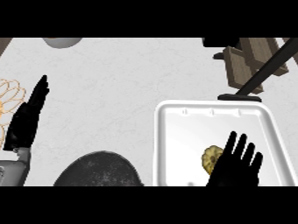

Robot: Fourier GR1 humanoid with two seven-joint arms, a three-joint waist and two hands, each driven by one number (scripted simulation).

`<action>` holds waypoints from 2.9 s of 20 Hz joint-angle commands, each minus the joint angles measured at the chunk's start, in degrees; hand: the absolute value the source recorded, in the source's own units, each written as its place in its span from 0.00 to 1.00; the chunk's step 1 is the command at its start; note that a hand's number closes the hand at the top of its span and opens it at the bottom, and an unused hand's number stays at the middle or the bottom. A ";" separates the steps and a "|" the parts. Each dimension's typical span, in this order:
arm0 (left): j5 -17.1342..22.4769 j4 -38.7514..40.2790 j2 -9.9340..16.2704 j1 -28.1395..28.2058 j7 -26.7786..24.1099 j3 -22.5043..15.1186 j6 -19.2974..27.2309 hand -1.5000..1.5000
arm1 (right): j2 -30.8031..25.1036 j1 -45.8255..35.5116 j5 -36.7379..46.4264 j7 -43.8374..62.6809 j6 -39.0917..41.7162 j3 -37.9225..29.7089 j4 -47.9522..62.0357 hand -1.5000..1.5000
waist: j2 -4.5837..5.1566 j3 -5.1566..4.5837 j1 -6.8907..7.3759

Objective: Pick the squash from the tray and place it in the tiered basket

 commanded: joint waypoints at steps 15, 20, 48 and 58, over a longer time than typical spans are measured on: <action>-0.77 -0.92 -1.29 -0.64 1.19 0.27 -0.75 0.50 | 0.81 -4.15 -6.18 12.82 -5.16 -4.05 11.02 0.00 | -0.09 0.08 0.18; -0.55 -1.29 -0.88 0.68 0.34 1.19 -1.44 0.50 | 0.82 -5.73 -9.22 13.09 -5.69 -4.95 13.61 0.00 | -0.04 0.06 0.16; -3.57 1.99 -3.78 -1.83 -1.68 -0.71 -2.05 0.50 | 0.81 -42.64 -42.05 -0.52 -7.41 -4.54 3.74 1.00 | 0.27 -0.05 3.93; -1.94 1.91 -2.01 -2.73 -0.11 1.93 -3.50 0.50 | 0.82 -78.22 -34.78 0.78 -4.13 -24.02 14.05 1.00 | -0.39 -0.09 1.29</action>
